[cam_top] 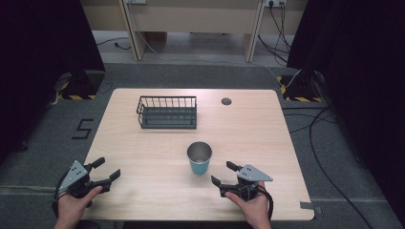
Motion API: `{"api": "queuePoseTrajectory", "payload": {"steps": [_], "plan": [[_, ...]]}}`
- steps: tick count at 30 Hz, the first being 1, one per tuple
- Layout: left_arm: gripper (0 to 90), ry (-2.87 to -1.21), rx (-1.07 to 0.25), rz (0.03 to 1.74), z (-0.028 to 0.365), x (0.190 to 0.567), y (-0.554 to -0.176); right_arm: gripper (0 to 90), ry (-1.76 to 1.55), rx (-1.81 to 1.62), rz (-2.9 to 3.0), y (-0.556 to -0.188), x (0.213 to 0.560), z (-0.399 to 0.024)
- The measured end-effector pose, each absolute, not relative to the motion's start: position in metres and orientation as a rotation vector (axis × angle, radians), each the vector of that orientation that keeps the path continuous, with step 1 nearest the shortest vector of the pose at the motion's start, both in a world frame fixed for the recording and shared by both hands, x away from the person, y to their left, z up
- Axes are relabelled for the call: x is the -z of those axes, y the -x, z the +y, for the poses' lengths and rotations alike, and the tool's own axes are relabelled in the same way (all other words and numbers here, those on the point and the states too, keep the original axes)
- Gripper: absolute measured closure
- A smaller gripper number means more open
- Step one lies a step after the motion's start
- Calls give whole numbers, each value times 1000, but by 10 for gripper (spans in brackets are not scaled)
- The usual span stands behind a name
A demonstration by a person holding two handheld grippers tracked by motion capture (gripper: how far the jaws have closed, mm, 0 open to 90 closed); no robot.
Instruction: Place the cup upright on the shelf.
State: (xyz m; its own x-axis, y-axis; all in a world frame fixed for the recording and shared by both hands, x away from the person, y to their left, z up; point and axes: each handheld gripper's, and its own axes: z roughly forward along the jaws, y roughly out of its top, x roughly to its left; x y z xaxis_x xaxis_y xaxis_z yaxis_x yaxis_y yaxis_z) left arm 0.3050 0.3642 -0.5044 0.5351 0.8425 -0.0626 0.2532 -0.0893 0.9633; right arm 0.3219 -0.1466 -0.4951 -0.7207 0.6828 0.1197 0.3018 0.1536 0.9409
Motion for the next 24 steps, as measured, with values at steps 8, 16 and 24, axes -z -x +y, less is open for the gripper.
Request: {"api": "queuePoseTrajectory", "payload": {"steps": [8, 16, 24], "plan": [[159, -1631, -646, 943, 364, 504, -305, 176, -918, -1589, 2117, -332, 492, -134], [159, -1632, -645, 940, 364, 504, -305, 164, -901, -1586, 2130, -338, 493, -125], [159, -1633, -645, 938, 364, 504, -305, 160, -893, -1588, 2128, -346, 493, -117]]}}
